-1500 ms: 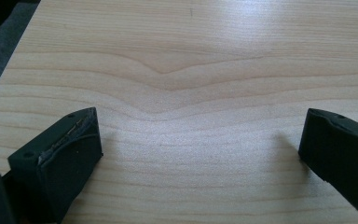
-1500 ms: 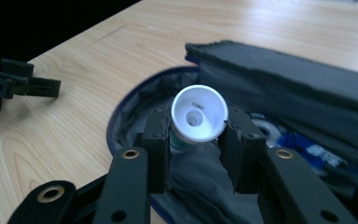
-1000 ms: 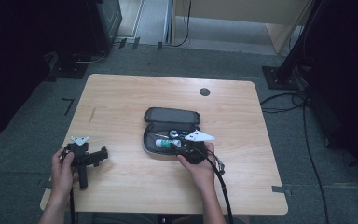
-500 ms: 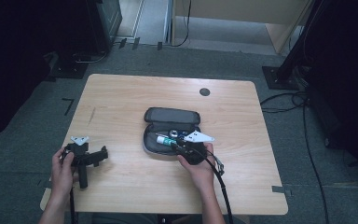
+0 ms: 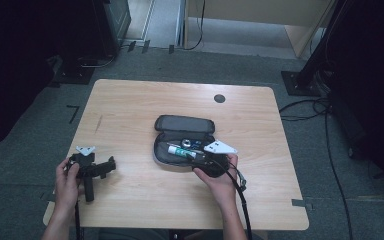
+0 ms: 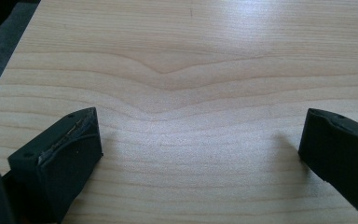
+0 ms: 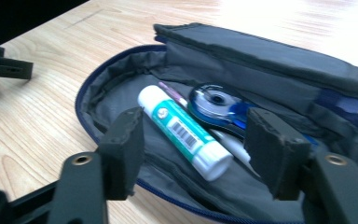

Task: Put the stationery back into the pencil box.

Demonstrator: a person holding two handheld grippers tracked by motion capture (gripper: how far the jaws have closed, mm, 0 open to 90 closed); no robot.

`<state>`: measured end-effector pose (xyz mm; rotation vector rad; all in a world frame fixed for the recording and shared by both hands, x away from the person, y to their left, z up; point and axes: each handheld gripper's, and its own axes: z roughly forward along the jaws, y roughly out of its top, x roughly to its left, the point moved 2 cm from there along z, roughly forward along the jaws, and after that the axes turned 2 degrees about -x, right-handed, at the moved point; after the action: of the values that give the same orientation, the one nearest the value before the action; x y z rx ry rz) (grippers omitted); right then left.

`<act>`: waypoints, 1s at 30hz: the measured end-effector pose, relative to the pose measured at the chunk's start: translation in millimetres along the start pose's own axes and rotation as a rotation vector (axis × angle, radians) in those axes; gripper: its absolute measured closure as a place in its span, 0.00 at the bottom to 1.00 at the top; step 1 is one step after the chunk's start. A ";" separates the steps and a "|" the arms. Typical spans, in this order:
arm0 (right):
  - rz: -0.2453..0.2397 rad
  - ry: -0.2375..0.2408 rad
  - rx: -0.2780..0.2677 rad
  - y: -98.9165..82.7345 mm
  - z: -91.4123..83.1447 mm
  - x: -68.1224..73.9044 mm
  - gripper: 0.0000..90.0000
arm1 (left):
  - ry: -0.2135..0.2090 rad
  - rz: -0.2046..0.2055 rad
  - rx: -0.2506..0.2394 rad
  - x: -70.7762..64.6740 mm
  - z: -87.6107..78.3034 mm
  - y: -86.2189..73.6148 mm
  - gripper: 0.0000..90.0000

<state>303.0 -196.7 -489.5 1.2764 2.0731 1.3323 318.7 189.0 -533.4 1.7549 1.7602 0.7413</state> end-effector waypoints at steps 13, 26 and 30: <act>0.031 -0.097 0.026 -10.6 -31.4 -24.7 0.00 | 0.000 0.000 0.000 0.0 0.0 0.0 0.00; 0.039 -0.162 0.035 -30.7 -69.5 -51.6 0.00 | 0.000 0.000 0.000 0.0 0.0 0.0 0.00; 0.047 -0.189 0.048 -38.9 -81.5 -60.0 0.00 | 0.000 0.000 0.000 0.0 0.0 0.0 0.00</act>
<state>258.7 -295.6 -492.7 1.4209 1.9664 1.1392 318.7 189.0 -533.5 1.7550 1.7601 0.7415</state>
